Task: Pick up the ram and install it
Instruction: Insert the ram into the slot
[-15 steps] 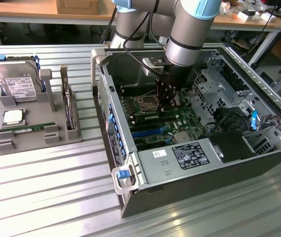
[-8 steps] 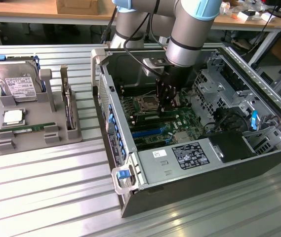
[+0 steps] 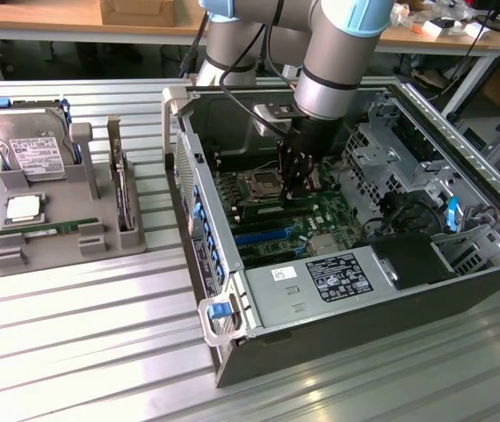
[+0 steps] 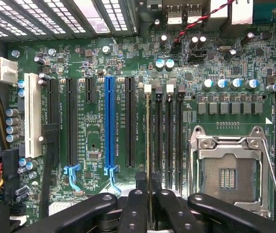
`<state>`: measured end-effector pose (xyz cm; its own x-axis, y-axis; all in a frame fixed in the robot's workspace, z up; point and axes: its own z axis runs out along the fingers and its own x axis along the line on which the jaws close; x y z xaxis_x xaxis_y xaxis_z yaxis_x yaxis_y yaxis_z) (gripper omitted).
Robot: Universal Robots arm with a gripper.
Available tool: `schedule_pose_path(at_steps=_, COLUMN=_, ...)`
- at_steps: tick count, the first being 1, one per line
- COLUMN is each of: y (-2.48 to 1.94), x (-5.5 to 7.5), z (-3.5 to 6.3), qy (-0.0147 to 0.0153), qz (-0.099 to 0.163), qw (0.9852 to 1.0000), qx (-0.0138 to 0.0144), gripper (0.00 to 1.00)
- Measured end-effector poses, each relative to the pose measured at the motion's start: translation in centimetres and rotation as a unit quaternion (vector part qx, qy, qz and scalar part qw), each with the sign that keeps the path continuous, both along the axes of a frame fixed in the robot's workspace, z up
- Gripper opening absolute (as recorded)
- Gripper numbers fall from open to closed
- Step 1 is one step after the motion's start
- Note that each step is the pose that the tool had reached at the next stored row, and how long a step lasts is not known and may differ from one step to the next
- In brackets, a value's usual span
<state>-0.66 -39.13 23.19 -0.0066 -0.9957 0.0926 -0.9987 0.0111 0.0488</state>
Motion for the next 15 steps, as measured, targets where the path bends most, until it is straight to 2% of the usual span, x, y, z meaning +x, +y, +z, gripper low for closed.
schedule_pose_path(at_steps=1, y=0.02, x=0.01, z=0.25, qy=-0.0003, qz=0.0, qw=1.0, qx=0.0007, gripper=0.13)
schedule_pose_path(at_steps=3, y=0.0, x=0.01, z=0.46, qy=0.0, qz=0.0, qw=1.0, qx=0.0, gripper=0.13)
schedule_pose_path(at_steps=12, y=0.03, x=-0.03, z=0.15, qy=0.0001, qz=0.0, qw=1.0, qx=-0.0004, gripper=0.13)
schedule_pose_path(at_steps=15, y=0.03, x=-0.04, z=0.35, qy=0.0, qz=0.0, qw=1.0, qx=-0.0005, gripper=0.13)
